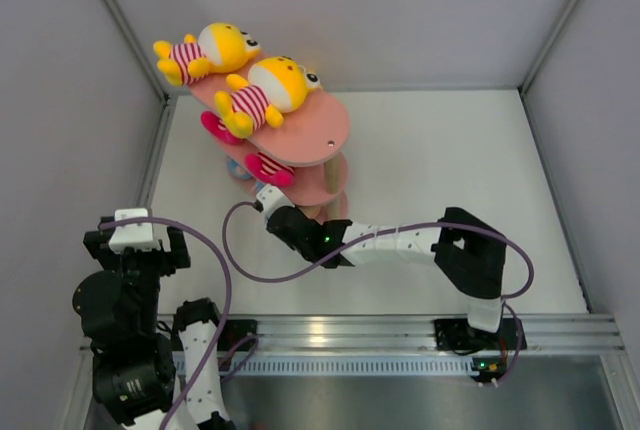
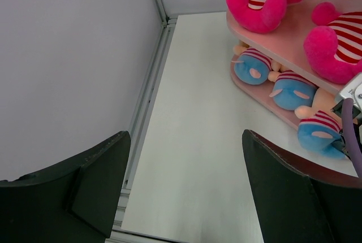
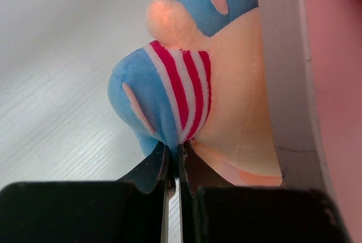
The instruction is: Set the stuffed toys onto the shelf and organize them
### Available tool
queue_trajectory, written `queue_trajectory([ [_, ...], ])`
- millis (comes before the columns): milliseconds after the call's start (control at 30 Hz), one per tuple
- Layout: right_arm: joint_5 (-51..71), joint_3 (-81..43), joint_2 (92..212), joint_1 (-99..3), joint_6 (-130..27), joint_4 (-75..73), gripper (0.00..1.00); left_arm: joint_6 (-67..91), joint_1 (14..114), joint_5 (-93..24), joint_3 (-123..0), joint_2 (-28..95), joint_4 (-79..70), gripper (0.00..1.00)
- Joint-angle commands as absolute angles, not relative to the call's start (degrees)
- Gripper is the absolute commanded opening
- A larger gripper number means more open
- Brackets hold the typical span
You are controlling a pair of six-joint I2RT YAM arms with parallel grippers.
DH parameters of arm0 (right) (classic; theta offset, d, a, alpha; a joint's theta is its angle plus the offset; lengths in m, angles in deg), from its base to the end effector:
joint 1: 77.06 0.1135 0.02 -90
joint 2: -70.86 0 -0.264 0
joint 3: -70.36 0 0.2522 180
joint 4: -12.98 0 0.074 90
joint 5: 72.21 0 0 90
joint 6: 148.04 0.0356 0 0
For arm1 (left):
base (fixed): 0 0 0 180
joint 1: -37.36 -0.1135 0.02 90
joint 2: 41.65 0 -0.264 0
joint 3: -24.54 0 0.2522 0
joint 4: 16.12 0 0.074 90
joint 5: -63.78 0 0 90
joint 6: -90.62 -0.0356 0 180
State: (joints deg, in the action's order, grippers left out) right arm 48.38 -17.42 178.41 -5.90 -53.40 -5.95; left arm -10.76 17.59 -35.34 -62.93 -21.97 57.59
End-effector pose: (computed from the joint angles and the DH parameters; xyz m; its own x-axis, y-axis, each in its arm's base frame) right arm 0.1523 0.3903 0.2145 -0.2568 -0.5369 -0.8036 -0.6679 0.6996 -0.2540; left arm -0.0213 -0.0137 0.4246 -0.1318 0.1597 -0.9783 -0.1628 0.9701 0.1802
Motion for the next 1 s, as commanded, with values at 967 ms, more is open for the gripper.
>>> queue_trajectory([
  [967,60.95,-20.75,174.22,-4.63,-51.09,-17.66,0.00,-11.25,18.11,-35.97,-63.31,-23.72,54.68,0.87],
])
